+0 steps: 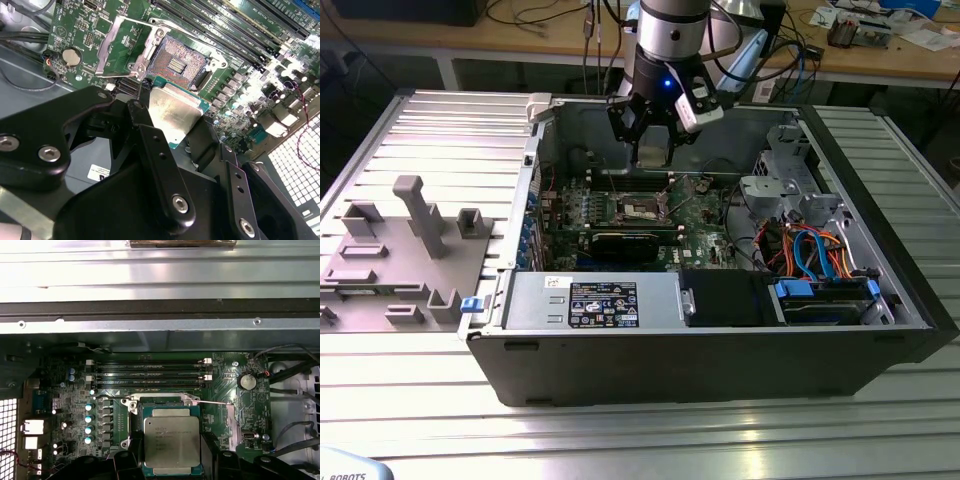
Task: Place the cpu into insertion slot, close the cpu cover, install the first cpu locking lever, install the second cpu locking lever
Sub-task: 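Place the cpu into insertion slot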
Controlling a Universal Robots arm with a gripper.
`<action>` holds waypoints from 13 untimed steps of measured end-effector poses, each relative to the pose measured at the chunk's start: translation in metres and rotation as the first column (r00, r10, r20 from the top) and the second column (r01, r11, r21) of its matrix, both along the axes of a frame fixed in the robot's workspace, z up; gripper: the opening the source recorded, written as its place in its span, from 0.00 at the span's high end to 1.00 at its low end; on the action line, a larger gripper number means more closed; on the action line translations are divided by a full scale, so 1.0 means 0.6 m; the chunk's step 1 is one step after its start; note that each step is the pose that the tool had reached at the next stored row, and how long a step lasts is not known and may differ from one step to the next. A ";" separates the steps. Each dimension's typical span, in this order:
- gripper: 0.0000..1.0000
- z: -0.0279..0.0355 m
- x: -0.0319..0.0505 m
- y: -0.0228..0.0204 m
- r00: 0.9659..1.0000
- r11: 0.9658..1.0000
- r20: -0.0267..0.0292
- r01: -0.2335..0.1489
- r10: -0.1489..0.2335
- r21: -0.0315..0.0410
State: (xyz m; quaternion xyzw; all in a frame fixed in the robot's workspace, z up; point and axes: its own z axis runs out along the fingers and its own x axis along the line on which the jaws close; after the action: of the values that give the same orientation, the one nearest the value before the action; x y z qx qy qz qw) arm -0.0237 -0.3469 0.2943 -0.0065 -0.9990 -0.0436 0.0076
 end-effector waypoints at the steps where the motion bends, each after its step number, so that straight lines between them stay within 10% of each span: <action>1: 0.46 -0.001 0.000 -0.0001 1.000 1.000 0.000 -0.002 0.002 -0.002; 2: 0.46 -0.005 0.000 0.0000 1.000 1.000 0.000 -0.002 0.002 -0.016; 13: 0.46 -0.020 0.000 0.0000 1.000 1.000 0.000 -0.002 0.002 -0.016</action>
State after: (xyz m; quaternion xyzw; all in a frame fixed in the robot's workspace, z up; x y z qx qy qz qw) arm -0.0237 -0.3469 0.2820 -0.0057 -0.9993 -0.0358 0.0075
